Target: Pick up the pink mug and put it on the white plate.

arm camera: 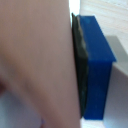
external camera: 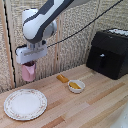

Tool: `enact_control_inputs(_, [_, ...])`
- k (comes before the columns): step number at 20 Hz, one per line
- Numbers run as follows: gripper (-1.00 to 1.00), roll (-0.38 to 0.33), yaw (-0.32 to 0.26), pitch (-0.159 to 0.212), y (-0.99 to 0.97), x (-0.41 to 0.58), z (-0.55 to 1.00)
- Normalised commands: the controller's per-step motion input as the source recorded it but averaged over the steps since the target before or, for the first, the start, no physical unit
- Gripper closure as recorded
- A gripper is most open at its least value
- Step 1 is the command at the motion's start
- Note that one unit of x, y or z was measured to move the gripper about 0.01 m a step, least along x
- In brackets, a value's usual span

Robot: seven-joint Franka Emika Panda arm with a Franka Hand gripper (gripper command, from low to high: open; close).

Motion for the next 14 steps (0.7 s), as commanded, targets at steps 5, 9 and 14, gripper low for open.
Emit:
enact_control_inputs(5, [1.0, -0.018, 0.137, 0.008, 0.48, 0.0, -0.18])
enact_control_inputs(9, [1.0, -0.073, 0.153, 0.0, 0.3, 0.0, -0.38])
enact_control_inputs(14, [1.0, -0.123, 0.167, 0.0, 0.08, 0.0, -0.44])
